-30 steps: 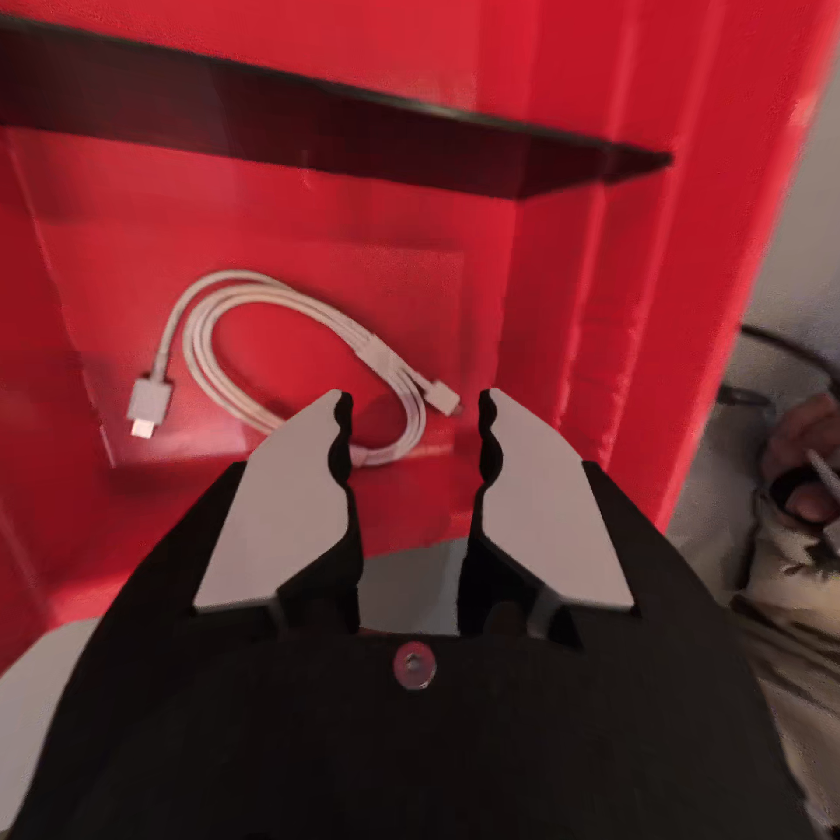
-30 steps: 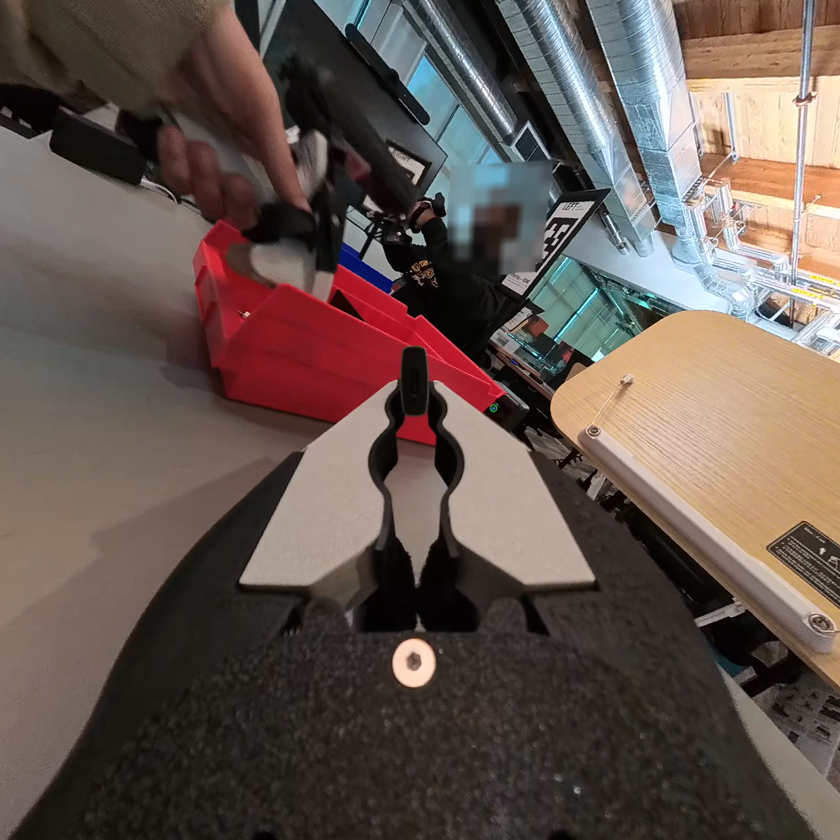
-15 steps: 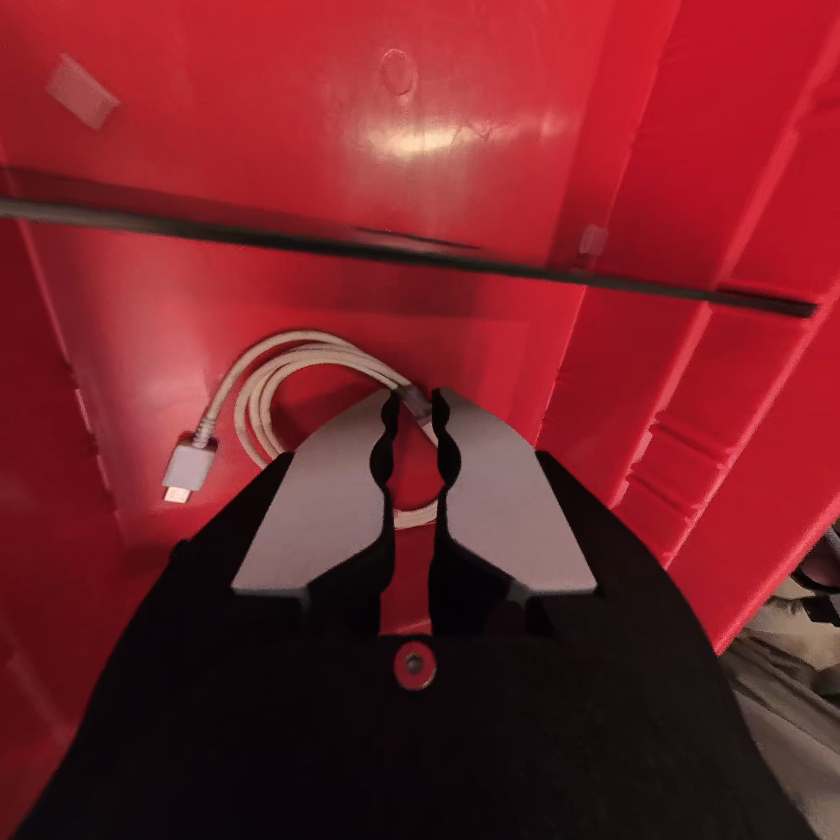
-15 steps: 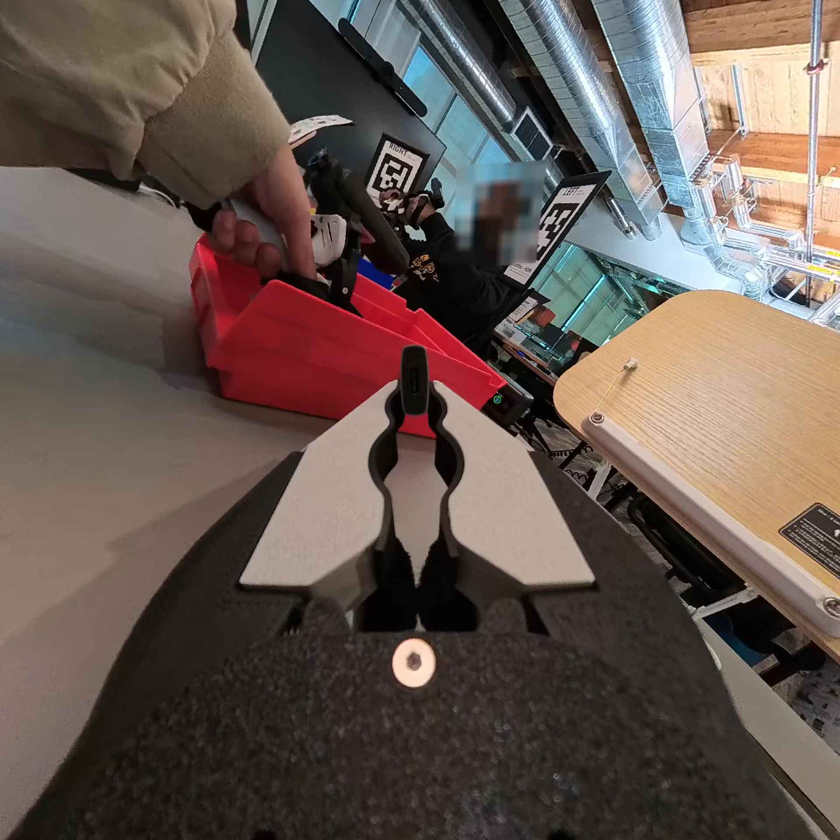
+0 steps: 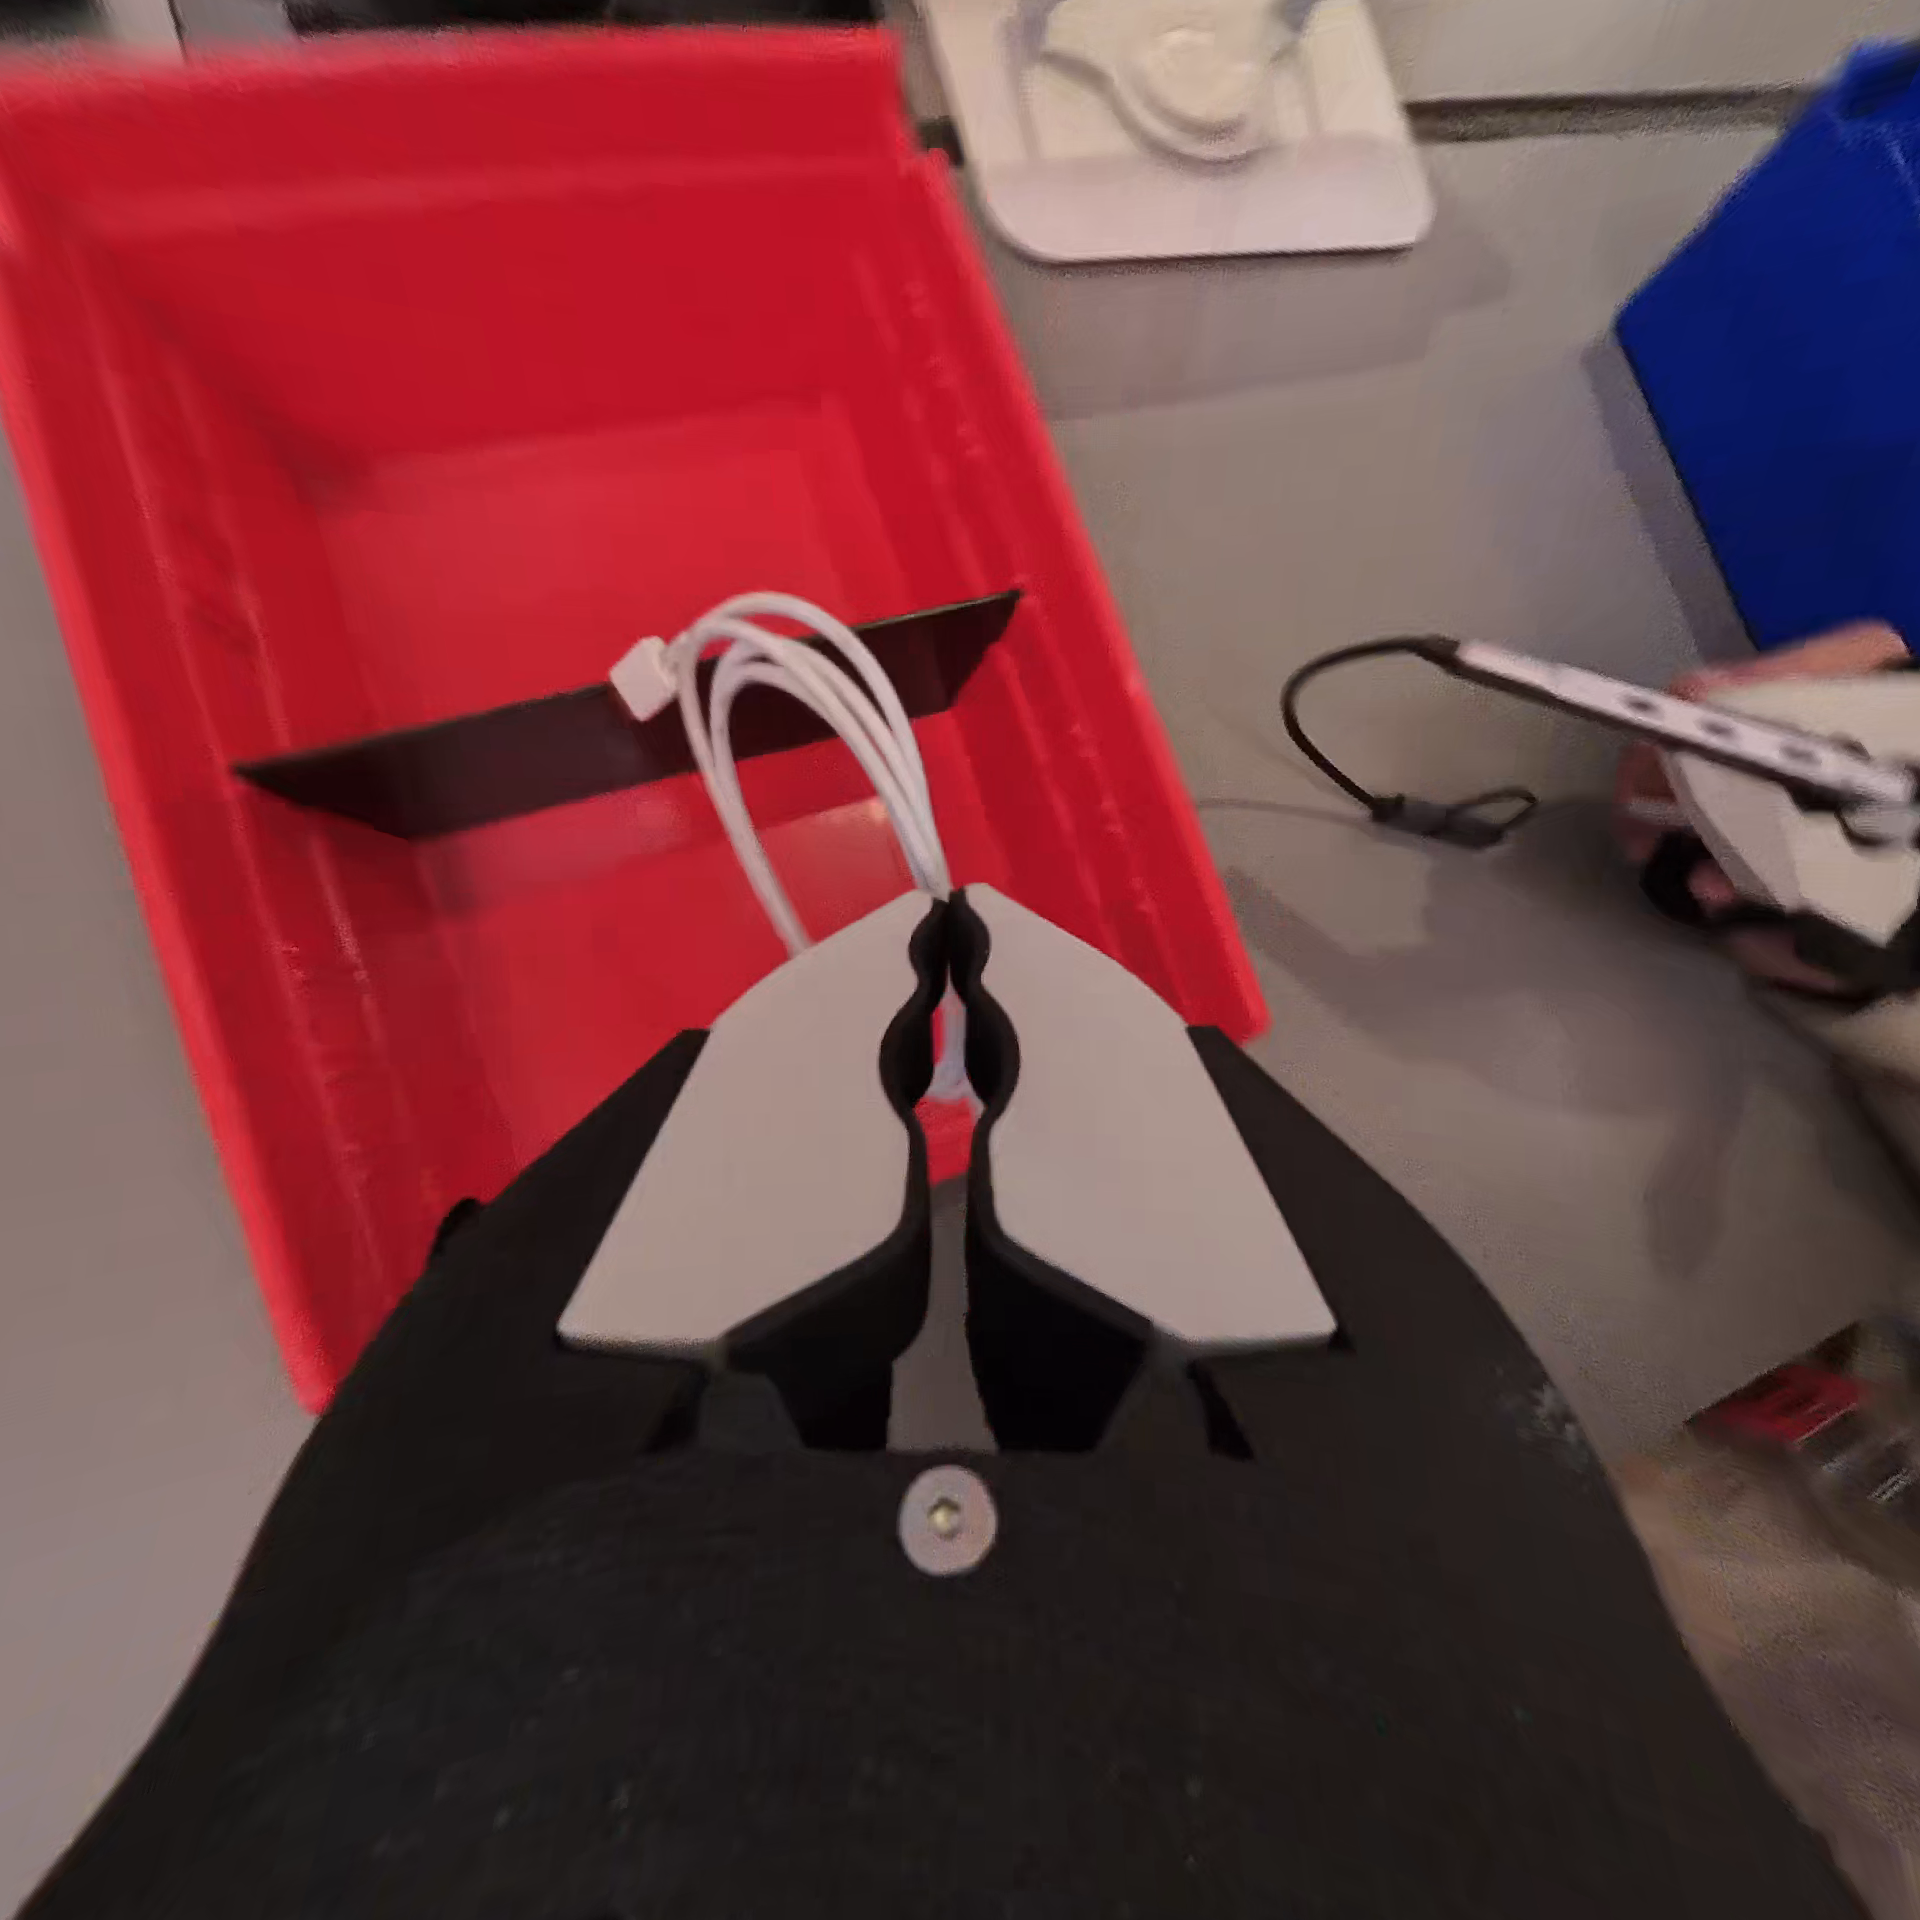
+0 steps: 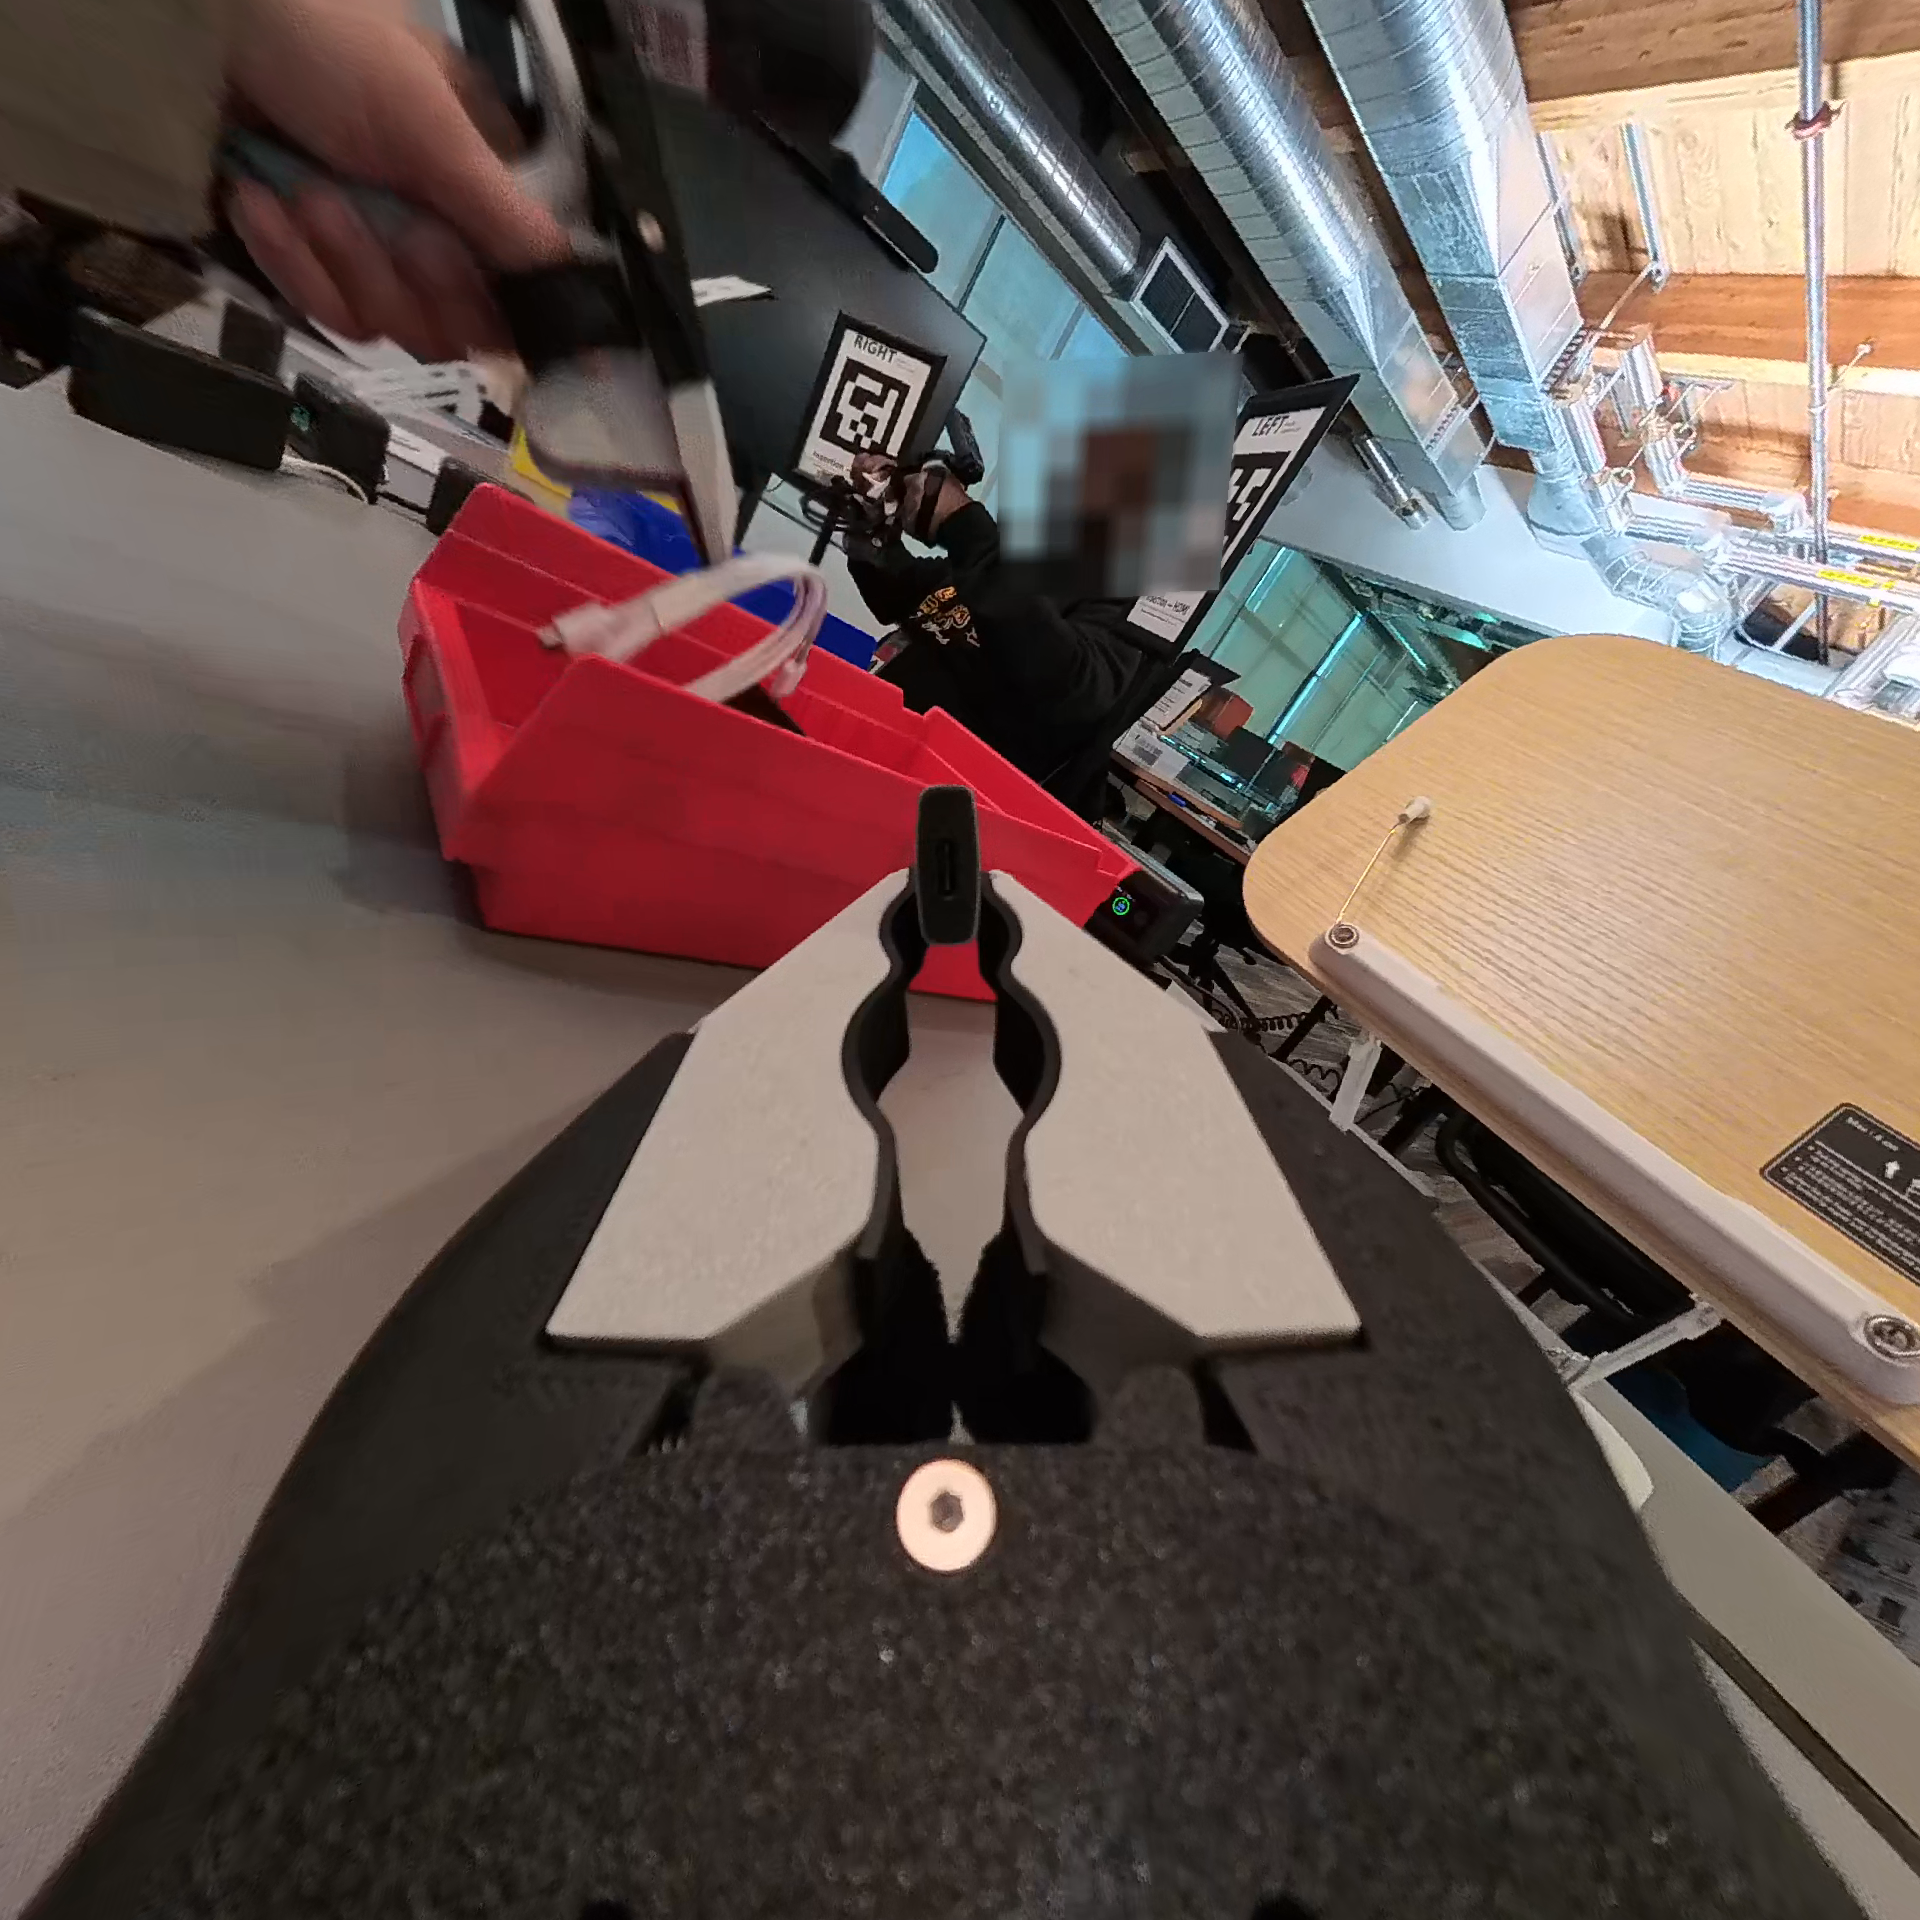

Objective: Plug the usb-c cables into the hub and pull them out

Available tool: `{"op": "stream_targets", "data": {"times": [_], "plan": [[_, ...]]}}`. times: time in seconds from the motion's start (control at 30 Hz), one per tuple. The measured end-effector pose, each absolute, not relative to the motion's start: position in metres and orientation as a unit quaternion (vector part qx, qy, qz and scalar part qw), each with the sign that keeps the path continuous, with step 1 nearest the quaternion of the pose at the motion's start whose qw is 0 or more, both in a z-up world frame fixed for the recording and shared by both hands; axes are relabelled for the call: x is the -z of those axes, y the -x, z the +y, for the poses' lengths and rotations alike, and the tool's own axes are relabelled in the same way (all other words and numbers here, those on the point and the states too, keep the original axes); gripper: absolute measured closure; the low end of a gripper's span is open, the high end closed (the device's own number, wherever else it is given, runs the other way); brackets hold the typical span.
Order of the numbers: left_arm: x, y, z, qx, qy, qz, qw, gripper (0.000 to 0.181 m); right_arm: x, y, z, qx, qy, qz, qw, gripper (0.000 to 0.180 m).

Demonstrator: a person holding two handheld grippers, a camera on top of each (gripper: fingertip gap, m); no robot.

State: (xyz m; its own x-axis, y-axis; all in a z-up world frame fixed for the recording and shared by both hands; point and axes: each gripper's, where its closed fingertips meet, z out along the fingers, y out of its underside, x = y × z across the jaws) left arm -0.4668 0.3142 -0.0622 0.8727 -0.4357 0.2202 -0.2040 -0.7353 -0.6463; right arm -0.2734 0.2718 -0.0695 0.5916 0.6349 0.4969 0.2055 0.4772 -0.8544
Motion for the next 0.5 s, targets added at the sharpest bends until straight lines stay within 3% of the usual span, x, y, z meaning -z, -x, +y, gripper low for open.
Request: {"op": "stream_targets", "data": {"times": [0.03,0.17,0.27,0.43,0.47,0.5], "plan": [[0.05,0.46,0.305,0.167,0.902,0.21,0.338,0.181,0.069,0.273,0.272,-0.145,0.492,-0.426,0.745,0.171],[0.017,0.405,0.25,0.116,0.819,0.394,0.401,0.181,0.063,0.265,0.277,-0.145,0.494,-0.402,0.757,0.171],[0.046,0.378,0.21,0.035,0.781,0.503,0.37,0.181,0.062,0.259,0.282,-0.157,0.508,-0.383,0.755,0.171],[0.087,0.412,0.229,-0.016,0.855,0.411,0.315,0.179,0.063,0.256,0.286,-0.172,0.52,-0.373,0.749,0.171],[0.091,0.423,0.237,-0.005,0.873,0.386,0.297,0.162,0.064,0.258,0.285,-0.172,0.52,-0.377,0.747,0.171],[0.098,0.429,0.241,0.021,0.888,0.38,0.26,0.156,0.065,0.259,0.285,-0.171,0.519,-0.381,0.746,0.171]]}}
